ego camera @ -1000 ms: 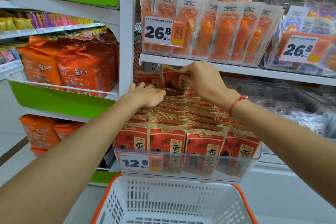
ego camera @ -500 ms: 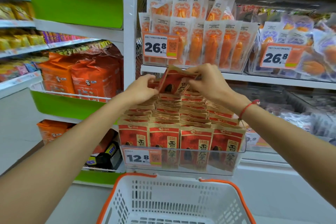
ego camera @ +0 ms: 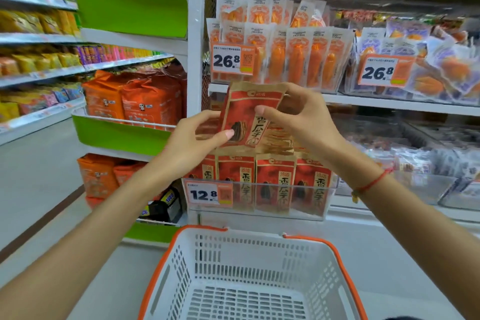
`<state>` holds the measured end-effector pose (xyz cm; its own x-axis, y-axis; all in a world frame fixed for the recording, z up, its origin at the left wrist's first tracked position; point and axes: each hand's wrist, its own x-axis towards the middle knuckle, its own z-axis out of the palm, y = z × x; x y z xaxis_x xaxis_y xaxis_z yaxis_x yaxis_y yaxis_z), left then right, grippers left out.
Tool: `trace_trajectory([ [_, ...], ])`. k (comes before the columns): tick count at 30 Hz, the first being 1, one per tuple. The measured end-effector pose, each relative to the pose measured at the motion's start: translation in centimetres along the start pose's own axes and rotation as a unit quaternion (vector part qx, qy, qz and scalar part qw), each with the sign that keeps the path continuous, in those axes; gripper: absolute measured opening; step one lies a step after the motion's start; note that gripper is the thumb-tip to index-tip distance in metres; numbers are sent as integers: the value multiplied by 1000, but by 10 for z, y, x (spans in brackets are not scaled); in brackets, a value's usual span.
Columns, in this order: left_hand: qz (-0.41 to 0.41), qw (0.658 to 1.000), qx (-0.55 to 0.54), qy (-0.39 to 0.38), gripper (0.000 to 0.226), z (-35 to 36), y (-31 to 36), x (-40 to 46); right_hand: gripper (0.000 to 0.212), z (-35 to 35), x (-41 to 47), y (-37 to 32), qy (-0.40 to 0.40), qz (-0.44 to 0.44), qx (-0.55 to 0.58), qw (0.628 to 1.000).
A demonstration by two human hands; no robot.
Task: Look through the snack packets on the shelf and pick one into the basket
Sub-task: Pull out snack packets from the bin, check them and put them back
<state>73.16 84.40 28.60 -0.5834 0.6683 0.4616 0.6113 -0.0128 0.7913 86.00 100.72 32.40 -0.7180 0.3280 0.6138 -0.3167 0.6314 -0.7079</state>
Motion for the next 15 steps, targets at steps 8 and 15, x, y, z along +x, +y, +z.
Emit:
trace_trajectory([
  [8, 26, 999, -24, 23, 25, 8, -10, -39, 22, 28, -33, 8, 36, -63, 38, 997],
  [15, -126, 982, -57, -132, 22, 21, -46, -54, 26, 42, -60, 50, -20, 154, 89, 984],
])
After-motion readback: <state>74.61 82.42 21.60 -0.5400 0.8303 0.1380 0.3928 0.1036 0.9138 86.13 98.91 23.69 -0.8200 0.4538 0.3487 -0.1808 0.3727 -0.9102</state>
